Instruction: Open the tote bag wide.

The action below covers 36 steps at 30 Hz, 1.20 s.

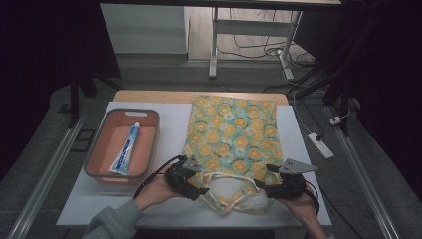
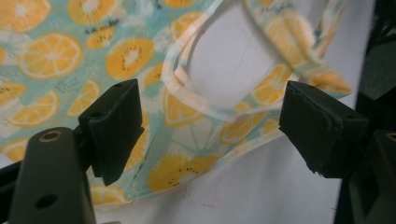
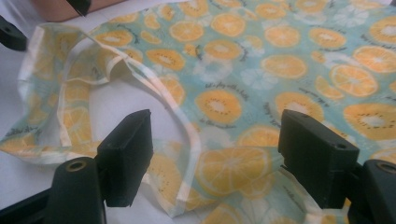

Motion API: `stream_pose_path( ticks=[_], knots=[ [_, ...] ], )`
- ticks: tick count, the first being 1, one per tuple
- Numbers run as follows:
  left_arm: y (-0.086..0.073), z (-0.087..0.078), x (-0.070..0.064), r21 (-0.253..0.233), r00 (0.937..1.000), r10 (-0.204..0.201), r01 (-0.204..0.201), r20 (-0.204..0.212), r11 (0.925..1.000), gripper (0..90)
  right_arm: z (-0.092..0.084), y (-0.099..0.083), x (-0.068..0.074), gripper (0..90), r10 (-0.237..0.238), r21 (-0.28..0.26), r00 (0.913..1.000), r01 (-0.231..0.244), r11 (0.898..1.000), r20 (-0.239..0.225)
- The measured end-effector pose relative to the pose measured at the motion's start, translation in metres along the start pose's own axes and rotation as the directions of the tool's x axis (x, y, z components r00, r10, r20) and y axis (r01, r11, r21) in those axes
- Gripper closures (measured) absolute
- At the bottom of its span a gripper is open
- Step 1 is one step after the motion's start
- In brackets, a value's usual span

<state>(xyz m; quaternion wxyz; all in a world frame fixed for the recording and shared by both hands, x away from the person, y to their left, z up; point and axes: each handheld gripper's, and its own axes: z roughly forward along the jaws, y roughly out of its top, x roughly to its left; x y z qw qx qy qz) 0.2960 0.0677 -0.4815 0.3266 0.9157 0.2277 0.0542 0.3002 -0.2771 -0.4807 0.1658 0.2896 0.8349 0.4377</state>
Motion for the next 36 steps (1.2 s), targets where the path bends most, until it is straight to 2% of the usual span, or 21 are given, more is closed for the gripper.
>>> stream_pose_path(
  ticks=[3,4,7,9,10,11,12,13,14,19,21,23,24,27,28,30,31,36],
  knots=[
    [-0.004,0.006,0.0,0.013,0.9996,-0.006,0.005,0.026,0.9999,29.2,0.0,0.001,0.003,26.1,-0.019,0.003,0.9998,0.019,1.0,0.004],
    [-0.006,0.008,-0.001,0.02,0.9998,-0.003,0.002,0.02,0.9998,32.0,0.0,0.001,0.003,26.1,-0.022,0.001,0.9997,0.022,1.0,0.003],
    [-0.009,0.012,0.001,0.026,0.9998,-0.016,0.015,0.008,0.9996,46.8,0.001,0.001,0.003,26.0,-0.023,0.006,0.9997,0.023,1.0,0.001],
    [-0.01,0.013,0.001,0.027,0.9998,-0.02,0.02,0.0,0.9994,61.8,0.002,0.0,0.002,26.0,-0.022,0.008,0.9998,0.022,1.0,-0.001],
    [-0.011,0.013,0.002,0.029,0.9996,-0.027,0.027,-0.01,0.9992,61.8,0.002,0.0,0.002,26.0,-0.022,0.008,0.9998,0.022,1.0,-0.001],
    [-0.012,0.012,0.003,0.024,0.9994,-0.034,0.034,-0.011,0.9991,74.8,0.002,-0.001,0.002,26.0,-0.026,0.014,0.9997,0.026,1.0,-0.004],
    [-0.012,0.01,0.003,0.013,0.9992,-0.039,0.039,-0.009,0.9991,74.8,0.002,-0.001,0.002,26.0,-0.026,0.014,0.9997,0.026,1.0,-0.004],
    [-0.012,0.007,0.003,0.004,0.9992,-0.039,0.039,-0.008,0.9992,82.1,0.002,-0.001,0.002,25.9,-0.037,0.022,0.9993,0.037,0.999,0.001],
    [-0.013,0.004,0.003,-0.011,0.9992,-0.04,0.04,-0.01,0.9992,84.0,0.001,-0.001,0.002,25.9,-0.043,0.025,0.9991,0.042,0.999,0.004],
    [-0.014,-0.02,0.005,-0.1,0.9982,-0.059,0.059,-0.003,0.9933,86.9,-0.002,0.0,0.002,25.2,-0.059,0.056,0.9982,0.059,0.997,0.011],
    [-0.014,-0.03,0.007,-0.135,0.9977,-0.068,0.068,0.004,0.9886,87.2,-0.003,0.001,0.002,24.9,-0.075,0.07,0.9969,0.074,0.995,0.021],
    [-0.014,-0.046,0.014,-0.183,0.9958,-0.089,0.092,0.021,0.9788,87.6,-0.005,0.003,0.002,24.7,-0.075,0.075,0.9971,0.075,0.994,0.003],
    [-0.014,-0.046,0.014,-0.183,0.9958,-0.089,0.092,0.021,0.9788,87.6,-0.005,0.004,0.003,24.3,-0.079,0.078,0.9969,0.079,0.994,-0.008],
    [-0.016,-0.057,0.02,-0.217,0.9934,-0.111,0.115,0.03,0.9694,87.8,-0.005,0.007,0.007,23.3,-0.093,0.09,0.995,0.096,0.991,-0.036],
    [-0.017,-0.06,0.022,-0.227,0.9929,-0.115,0.119,0.031,0.9666,87.8,-0.003,0.01,0.012,22.2,-0.104,0.087,0.9924,0.11,0.99,-0.066],
    [-0.017,-0.065,0.024,-0.239,0.9927,-0.118,0.121,0.027,0.9635,87.8,-0.001,0.011,0.014,20.9,-0.114,0.09,0.9911,0.12,0.989,-0.069],
    [-0.017,-0.068,0.025,-0.243,0.993,-0.116,0.118,0.024,0.9627,87.9,0.005,0.013,0.02,18.7,-0.145,0.117,0.9867,0.153,0.981,-0.074],
    [-0.016,-0.077,0.028,-0.265,0.9921,-0.123,0.125,0.025,0.9562,87.9,0.02,0.017,0.025,16.5,-0.174,0.155,0.9796,0.188,0.97,-0.1]
  ],
)
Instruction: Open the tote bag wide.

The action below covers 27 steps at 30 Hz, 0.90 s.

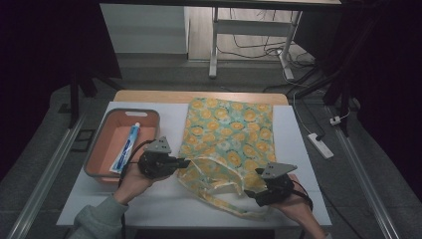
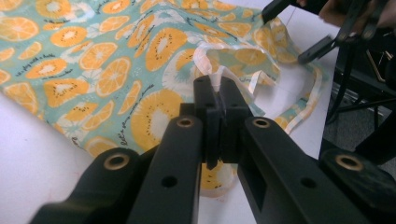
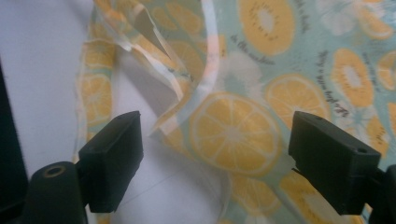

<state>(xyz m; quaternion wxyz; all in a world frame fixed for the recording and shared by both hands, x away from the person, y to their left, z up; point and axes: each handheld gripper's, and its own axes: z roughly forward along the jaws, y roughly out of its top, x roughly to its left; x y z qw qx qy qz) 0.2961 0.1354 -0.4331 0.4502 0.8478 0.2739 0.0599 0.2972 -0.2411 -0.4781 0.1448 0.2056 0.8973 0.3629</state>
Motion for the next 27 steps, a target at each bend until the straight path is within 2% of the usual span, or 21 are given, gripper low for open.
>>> stream_pose_path(
  ticks=[2,8,9,12,14,16,17,18,20,21,24,25,26,27],
  knots=[
    [0.001,-0.001,0.001,-0.003,1.0,-0.004,0.004,-0.001,1.0,87.9,0.008,0.003,-0.001,16.0,-0.011,0.016,0.9999,0.011,1.0,-0.01],
    [0.002,-0.003,0.001,-0.01,0.9999,0.002,-0.002,-0.015,0.9999,88.0,0.027,0.005,-0.007,14.2,0.003,0.063,0.9995,0.0,0.998,-0.032],
    [0.002,-0.003,0.001,-0.009,0.9999,0.003,-0.003,-0.016,0.9999,88.0,0.035,0.005,-0.005,14.9,-0.012,0.098,0.9993,0.015,0.995,-0.035],
    [0.002,-0.003,0.001,-0.01,0.9999,0.001,-0.002,-0.016,0.9999,88.1,0.039,0.004,-0.003,19.2,-0.017,0.118,0.9986,0.023,0.993,-0.05],
    [0.001,-0.004,0.002,-0.01,0.9998,0.0,0.0,-0.018,0.9999,88.1,0.044,0.0,-0.002,27.5,-0.017,0.151,0.9979,0.026,0.988,-0.062],
    [0.001,-0.005,0.002,-0.012,0.9999,0.0,0.0,-0.017,0.9999,88.1,0.045,-0.002,-0.003,35.3,-0.017,0.158,0.9984,0.025,0.987,-0.053],
    [0.001,-0.005,0.002,-0.012,0.9999,0.0,0.0,-0.016,0.9999,88.1,0.045,-0.002,-0.003,35.3,-0.017,0.158,0.9984,0.025,0.987,-0.053],
    [0.001,-0.005,0.002,-0.013,0.9999,-0.001,0.0,-0.014,0.9999,88.1,0.047,-0.004,-0.003,43.6,-0.014,0.166,0.9986,0.022,0.986,-0.052],
    [0.001,-0.005,0.002,-0.013,0.9999,-0.001,0.001,-0.013,0.9999,88.1,0.047,-0.005,-0.004,46.9,-0.007,0.165,0.9984,0.016,0.986,-0.056],
    [0.001,-0.005,0.003,-0.013,0.9999,-0.002,0.002,-0.012,0.9999,88.0,0.047,-0.005,-0.005,56.4,0.007,0.157,0.9977,0.004,0.988,-0.068],
    [0.001,-0.006,0.003,-0.016,1.0,-0.005,0.005,-0.009,0.9999,88.0,0.045,-0.005,-0.003,72.4,-0.016,0.152,0.9987,0.023,0.988,-0.048],
    [0.001,-0.006,0.003,-0.016,1.0,-0.005,0.005,-0.009,0.9999,88.0,0.045,-0.005,-0.003,72.4,-0.016,0.152,0.9987,0.023,0.988,-0.048],
    [0.001,-0.006,0.003,-0.016,1.0,-0.005,0.005,-0.008,0.9999,88.0,0.045,-0.005,-0.001,80.9,-0.028,0.153,0.9986,0.034,0.988,-0.044],
    [0.001,-0.007,0.003,-0.017,1.0,-0.005,0.005,-0.007,0.9999,88.0,0.045,-0.005,0.0,83.1,-0.038,0.151,0.9983,0.044,0.988,-0.043]
  ],
)
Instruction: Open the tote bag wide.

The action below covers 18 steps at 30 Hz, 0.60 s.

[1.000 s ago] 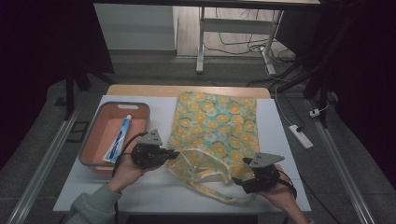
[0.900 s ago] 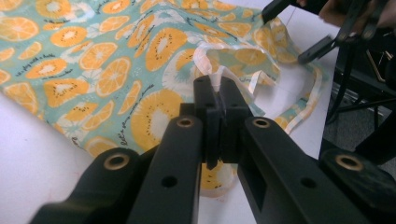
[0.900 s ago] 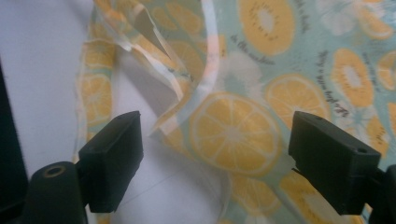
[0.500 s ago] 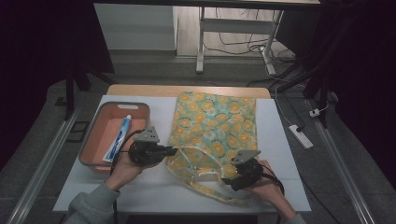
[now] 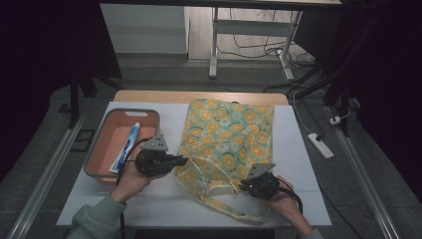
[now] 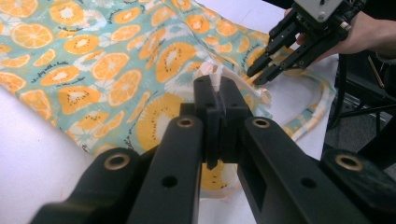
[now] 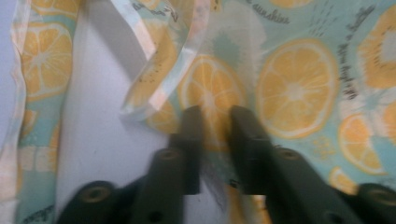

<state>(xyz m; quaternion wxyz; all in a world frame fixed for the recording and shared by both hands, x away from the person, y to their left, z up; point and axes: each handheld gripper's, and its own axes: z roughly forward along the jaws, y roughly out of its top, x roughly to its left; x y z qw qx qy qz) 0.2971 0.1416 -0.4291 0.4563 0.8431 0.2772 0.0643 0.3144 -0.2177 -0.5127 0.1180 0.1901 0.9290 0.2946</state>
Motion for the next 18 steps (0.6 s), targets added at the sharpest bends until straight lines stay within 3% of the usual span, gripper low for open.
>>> stream_pose_path(
  ticks=[3,7,8,10,14,18],
  knots=[
    [-0.001,0.0,0.0,0.004,1.0,-0.001,0.001,0.002,1.0,87.9,-0.004,0.001,0.003,84.3,-0.024,-0.02,0.9996,0.024,1.0,0.018],
    [-0.002,0.0,0.0,0.007,1.0,0.001,-0.001,0.003,1.0,87.8,-0.011,0.002,0.004,85.0,-0.021,-0.065,0.9996,0.022,0.998,0.021],
    [-0.002,0.0,0.0,0.009,1.0,0.001,-0.001,0.003,1.0,87.8,-0.019,0.004,0.004,84.9,-0.005,-0.108,0.9999,0.007,0.994,0.014],
    [-0.002,0.001,0.0,0.013,1.0,0.002,-0.002,0.005,0.9999,87.8,-0.024,0.005,0.004,84.6,0.003,-0.137,1.0,-0.003,0.991,-0.002],
    [-0.003,0.002,0.0,0.017,1.0,0.004,-0.004,0.006,0.9998,87.7,-0.031,0.005,0.006,87.1,0.006,-0.155,1.0,-0.005,0.988,0.001],
    [-0.003,0.0,0.0,0.013,1.0,0.002,-0.002,0.003,0.9999,87.6,-0.042,0.006,0.004,88.7,0.027,-0.203,0.9996,-0.027,0.979,0.0]
  ],
)
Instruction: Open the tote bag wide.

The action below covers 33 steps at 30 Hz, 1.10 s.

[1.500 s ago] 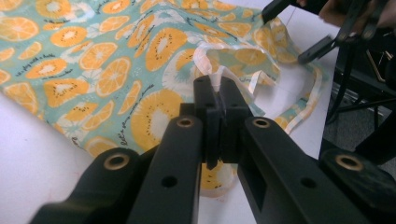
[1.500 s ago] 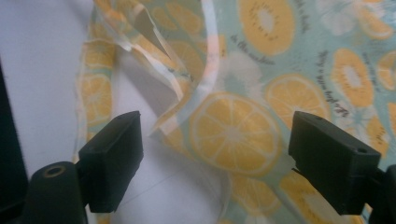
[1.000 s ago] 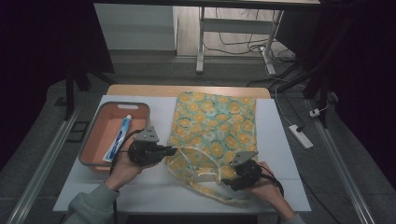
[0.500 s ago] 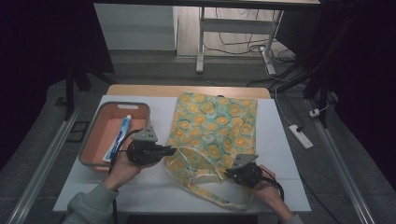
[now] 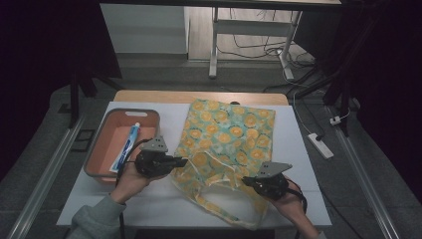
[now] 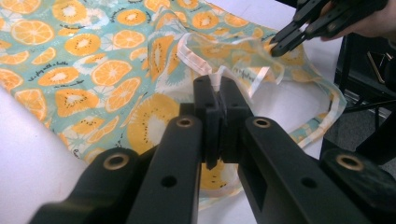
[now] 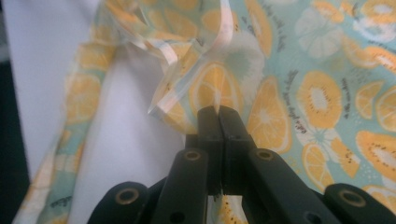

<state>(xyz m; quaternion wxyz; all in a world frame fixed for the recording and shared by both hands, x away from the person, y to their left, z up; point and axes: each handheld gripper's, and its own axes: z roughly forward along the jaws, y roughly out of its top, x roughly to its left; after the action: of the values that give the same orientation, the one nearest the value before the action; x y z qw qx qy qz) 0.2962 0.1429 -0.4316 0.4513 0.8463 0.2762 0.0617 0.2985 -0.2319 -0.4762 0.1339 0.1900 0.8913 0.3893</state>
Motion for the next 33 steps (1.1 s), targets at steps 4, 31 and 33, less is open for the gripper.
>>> stream_pose_path(
  ticks=[4,31,33],
  knots=[
    [0.0,-0.003,0.001,-0.012,1.0,-0.007,0.007,0.001,0.9999,87.7,-0.011,0.005,0.0,88.9,0.012,-0.058,0.9995,-0.01,0.998,0.028],
    [0.035,-0.013,0.03,-0.104,0.993,-0.085,0.077,-0.081,0.9917,87.3,-0.055,0.059,-0.064,88.8,0.157,-0.273,0.9818,-0.122,0.954,0.107],
    [0.038,-0.006,0.034,-0.093,0.9913,-0.093,0.085,-0.093,0.992,87.0,-0.05,0.056,-0.07,88.8,0.178,-0.27,0.9778,-0.143,0.952,0.11]
  ],
)
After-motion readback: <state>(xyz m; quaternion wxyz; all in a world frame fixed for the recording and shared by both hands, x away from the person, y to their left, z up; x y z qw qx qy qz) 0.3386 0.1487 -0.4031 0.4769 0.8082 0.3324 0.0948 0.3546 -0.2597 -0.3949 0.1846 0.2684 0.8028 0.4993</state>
